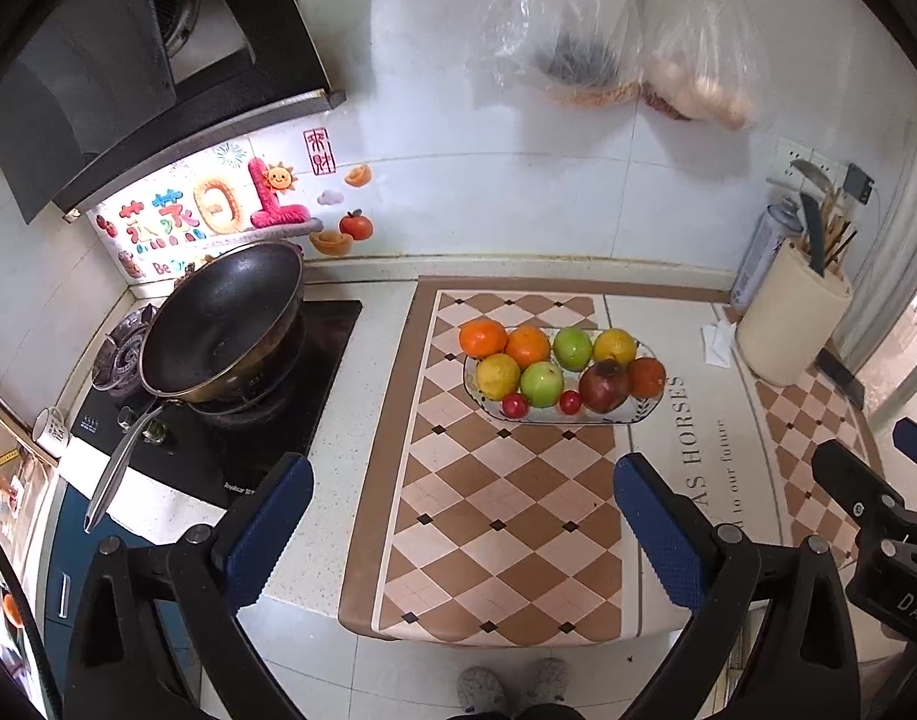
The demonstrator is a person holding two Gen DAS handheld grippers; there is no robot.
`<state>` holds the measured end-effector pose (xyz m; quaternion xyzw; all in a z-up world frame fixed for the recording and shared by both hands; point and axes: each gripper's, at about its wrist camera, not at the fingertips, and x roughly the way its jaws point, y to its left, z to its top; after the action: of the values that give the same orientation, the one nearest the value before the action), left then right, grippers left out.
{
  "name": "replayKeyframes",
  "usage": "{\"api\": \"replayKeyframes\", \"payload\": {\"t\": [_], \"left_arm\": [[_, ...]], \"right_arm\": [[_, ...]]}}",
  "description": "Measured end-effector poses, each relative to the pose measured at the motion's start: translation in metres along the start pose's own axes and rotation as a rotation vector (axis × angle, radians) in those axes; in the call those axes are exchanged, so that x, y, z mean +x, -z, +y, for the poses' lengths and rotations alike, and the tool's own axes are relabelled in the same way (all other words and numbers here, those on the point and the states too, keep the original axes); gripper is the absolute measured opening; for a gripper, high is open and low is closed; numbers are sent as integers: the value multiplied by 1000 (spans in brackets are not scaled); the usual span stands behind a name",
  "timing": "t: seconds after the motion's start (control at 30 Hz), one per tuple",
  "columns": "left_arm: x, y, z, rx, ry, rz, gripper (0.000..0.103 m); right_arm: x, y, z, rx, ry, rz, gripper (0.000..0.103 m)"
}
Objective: Organize fruits
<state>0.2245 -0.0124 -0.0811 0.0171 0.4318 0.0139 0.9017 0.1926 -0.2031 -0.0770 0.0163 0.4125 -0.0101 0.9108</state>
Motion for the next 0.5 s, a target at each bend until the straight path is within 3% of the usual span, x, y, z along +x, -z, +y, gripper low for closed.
{"api": "replayKeyframes", "payload": {"t": [0.5], "left_arm": [[25, -2, -8, 8, -11, 47, 103]], "right_arm": [[20, -3, -6, 2, 3, 30, 101]]}}
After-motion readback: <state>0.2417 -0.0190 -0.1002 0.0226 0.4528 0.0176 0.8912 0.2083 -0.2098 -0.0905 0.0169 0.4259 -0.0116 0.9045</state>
